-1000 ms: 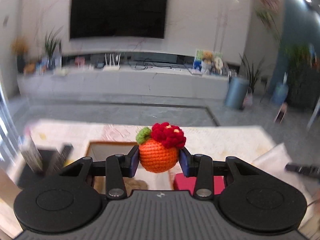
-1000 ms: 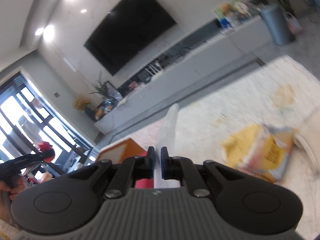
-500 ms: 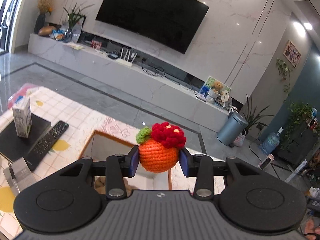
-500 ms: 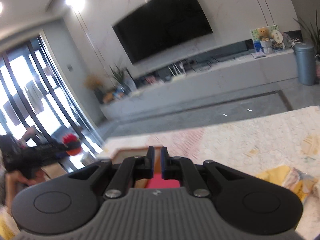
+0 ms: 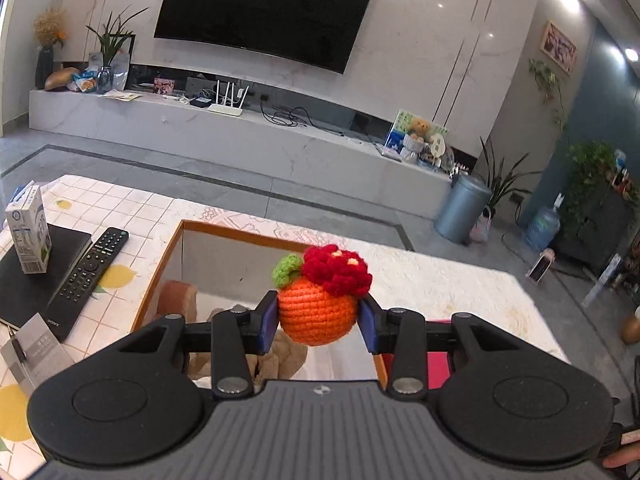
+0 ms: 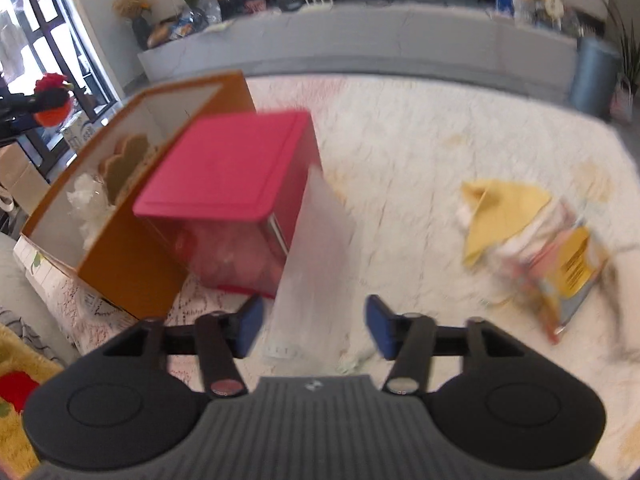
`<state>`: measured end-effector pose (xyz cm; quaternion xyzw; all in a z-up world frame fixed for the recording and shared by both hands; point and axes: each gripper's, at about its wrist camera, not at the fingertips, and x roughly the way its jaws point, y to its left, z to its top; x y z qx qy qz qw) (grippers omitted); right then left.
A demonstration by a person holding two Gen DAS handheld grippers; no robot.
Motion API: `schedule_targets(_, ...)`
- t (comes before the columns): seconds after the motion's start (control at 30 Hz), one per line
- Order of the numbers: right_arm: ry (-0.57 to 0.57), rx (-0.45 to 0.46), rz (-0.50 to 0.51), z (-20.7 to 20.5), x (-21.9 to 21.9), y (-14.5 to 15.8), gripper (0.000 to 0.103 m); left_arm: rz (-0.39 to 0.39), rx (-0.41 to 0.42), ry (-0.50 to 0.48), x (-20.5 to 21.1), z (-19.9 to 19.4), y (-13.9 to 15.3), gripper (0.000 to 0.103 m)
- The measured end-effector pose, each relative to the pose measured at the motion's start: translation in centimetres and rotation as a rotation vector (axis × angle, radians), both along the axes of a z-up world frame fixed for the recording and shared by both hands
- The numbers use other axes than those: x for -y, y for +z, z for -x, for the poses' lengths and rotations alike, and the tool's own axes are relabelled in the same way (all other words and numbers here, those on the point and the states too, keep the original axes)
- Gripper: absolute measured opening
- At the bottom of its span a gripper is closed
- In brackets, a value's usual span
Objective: Organize soft objects
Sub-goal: 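Lift the crocheted orange with left tool while right tool lifts the plastic bag, then lower the plastic bag into the box with right tool and open it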
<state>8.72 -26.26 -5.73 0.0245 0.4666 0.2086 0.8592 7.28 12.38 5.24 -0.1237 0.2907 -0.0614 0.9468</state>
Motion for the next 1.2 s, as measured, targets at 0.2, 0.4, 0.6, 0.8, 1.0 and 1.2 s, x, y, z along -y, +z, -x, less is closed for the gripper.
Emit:
schedule_targets(0.2,-0.012,-0.044,0.035,-1.5,-2.3,-2.1,0.075,-0.024,-0.034,-0.018,0.8,0.2,-0.9,0.047)
schedule_targets(0.4,-0.048,-0.043,0.087,-2.5,-3.9,-3.6,0.066,-0.034,-0.036,-0.042,1.4,0.5,-0.9,0.047)
schedule_targets(0.6,-0.048,-0.047,0.112,-3.0,-4.5,-4.5,0.012,-0.045,-0.054,-0.038,1.5,0.4,-1.3,0.047)
schedule_targets(0.8,-0.102,-0.008,0.039,-2.2,-2.6,-3.7,0.000,-0.045,-0.069,-0.025,1.3,0.1,-1.6,0.047)
schedule_targets(1.0,-0.153,0.058,-0.095,-0.8,0.7,0.7,0.000,-0.050,-0.080,-0.016,1.1,0.2,-1.9,0.047)
schedule_targets(1.2,-0.130,0.150,-0.198,1.2,2.1,7.2,0.000,-0.063,-0.077,0.013,0.7,0.4,-1.8,0.047)
